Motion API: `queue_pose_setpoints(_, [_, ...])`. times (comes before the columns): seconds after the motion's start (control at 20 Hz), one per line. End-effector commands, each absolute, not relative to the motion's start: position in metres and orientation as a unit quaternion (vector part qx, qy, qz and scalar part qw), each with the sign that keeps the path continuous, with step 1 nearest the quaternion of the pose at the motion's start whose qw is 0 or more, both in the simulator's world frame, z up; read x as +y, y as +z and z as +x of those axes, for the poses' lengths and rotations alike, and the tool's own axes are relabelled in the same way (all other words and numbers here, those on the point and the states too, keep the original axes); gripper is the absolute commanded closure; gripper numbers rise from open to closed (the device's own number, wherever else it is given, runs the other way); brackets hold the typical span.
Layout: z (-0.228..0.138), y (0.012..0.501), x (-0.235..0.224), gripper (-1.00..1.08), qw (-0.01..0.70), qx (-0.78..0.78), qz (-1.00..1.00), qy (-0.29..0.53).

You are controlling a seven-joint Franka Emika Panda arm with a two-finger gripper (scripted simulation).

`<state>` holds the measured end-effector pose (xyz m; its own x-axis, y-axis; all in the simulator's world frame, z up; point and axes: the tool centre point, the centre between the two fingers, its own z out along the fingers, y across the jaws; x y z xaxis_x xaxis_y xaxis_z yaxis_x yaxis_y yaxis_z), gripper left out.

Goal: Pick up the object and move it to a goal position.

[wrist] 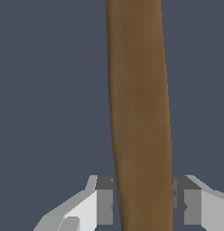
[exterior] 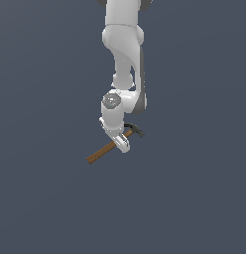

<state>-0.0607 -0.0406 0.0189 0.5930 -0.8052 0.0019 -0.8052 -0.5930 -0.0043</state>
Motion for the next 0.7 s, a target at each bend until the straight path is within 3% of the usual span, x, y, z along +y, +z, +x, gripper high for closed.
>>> queue_pose_setpoints(0.0, [-0.063, 0.017, -0.043, 1.08, 0.000, 0.453, -0.892, 0.000])
queue_pose_setpoints(0.65, [-0.057, 0.030, -0.035, 1.08, 0.001, 0.452, -0.892, -0.002])
